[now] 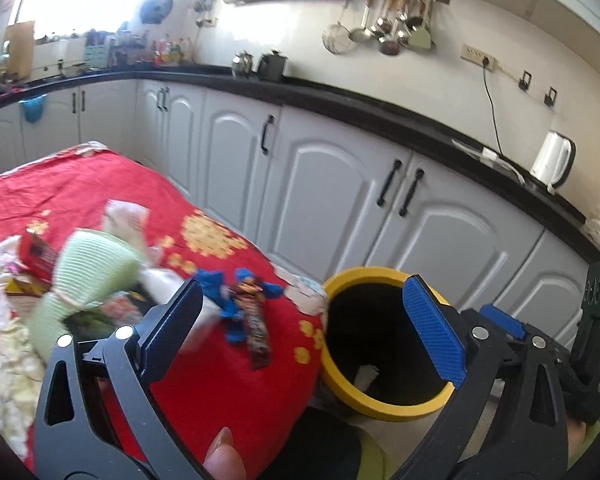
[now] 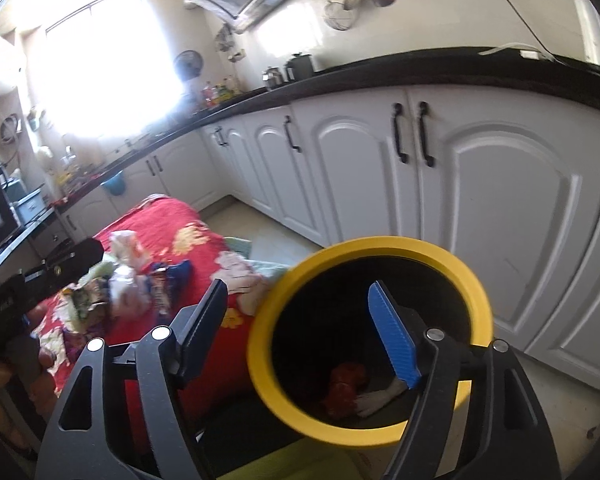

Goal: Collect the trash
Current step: 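Move both grippers back over the trash on the table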

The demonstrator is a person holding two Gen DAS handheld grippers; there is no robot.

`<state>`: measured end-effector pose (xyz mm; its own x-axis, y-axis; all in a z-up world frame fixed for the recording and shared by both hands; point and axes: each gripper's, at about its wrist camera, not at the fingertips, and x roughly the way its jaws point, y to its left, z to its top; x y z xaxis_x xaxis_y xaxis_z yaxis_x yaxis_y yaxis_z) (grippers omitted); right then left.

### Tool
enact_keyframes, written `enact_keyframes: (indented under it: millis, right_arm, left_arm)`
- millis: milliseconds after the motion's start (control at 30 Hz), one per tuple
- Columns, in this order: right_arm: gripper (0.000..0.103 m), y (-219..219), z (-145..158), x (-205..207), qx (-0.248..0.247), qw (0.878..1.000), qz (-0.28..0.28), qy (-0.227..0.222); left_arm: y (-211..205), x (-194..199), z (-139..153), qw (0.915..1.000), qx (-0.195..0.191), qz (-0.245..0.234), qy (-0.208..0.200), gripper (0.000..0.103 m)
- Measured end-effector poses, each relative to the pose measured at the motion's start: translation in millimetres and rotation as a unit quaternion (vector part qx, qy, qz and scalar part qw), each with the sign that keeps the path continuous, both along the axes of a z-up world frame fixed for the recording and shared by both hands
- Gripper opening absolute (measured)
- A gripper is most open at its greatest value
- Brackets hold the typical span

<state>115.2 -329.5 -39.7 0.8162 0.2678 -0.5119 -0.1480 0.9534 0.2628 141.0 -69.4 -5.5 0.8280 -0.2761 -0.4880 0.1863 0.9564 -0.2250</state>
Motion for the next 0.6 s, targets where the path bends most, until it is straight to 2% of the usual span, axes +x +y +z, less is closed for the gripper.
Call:
enact_keyframes:
  millis: [300,467,600]
  right_arm:
    - [0.073,39,9,-3,-0.014,0.999,0.044,-0.006]
    - [0.074,58,11,-3,-0.022,0.998,0.064,-0.007]
    - [0.074,73,10,0,-0.028,0.996,0.082,-0.002]
  left_arm:
    - [55,-10,16,0.9977,-0.022,0.061,-0.018,0.092]
    - [82,-14,18,0.9958,-0.023,0.087,-0.017,0.092]
    - [95,-17,16,0.9956,-0.009,0.092,-0.015,0.092]
